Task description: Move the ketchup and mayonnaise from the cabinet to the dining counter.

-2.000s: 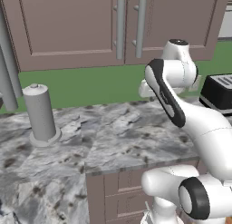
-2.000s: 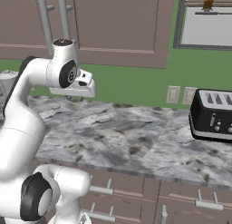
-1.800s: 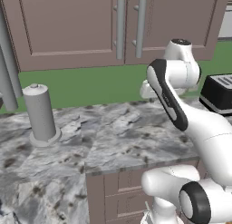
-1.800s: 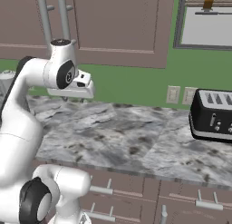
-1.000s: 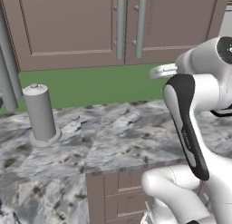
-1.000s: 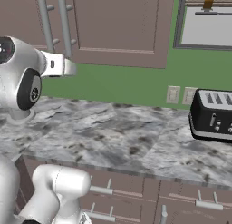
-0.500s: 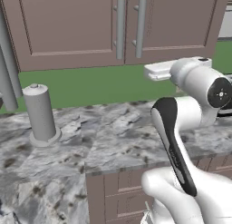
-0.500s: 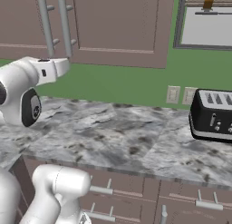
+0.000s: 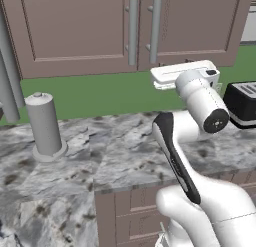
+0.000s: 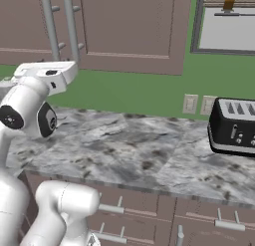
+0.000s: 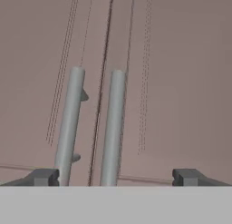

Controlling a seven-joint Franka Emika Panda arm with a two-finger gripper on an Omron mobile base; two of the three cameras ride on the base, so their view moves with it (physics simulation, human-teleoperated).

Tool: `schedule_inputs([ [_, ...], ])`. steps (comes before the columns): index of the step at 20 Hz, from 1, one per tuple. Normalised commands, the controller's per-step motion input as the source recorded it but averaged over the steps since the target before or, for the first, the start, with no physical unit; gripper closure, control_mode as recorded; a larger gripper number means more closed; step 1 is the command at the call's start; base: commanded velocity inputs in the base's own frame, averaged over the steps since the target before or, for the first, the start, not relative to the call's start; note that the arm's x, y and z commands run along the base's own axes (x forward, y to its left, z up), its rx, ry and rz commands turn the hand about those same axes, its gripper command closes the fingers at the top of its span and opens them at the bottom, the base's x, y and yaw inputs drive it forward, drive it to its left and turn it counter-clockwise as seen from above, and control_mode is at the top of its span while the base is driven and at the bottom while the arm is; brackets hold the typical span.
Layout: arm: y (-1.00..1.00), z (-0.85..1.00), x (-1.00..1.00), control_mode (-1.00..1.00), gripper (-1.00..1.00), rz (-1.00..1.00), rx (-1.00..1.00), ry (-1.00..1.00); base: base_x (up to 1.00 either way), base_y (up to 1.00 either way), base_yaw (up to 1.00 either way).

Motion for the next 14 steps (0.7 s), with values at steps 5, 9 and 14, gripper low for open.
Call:
schedule_inputs([
  [5, 0.0, 0.1, 0.49, -1.0, -1.0, 0.0, 0.0, 0.0, 0.0, 0.0, 0.0],
  [9, 0.0, 0.01, 0.68, -1.0, -1.0, 0.0, 0.0, 0.0, 0.0, 0.0, 0.0],
  [14, 0.0, 0.0, 0.69, -1.0, -1.0, 0.0, 0.0, 0.0, 0.0, 0.0, 0.0],
])
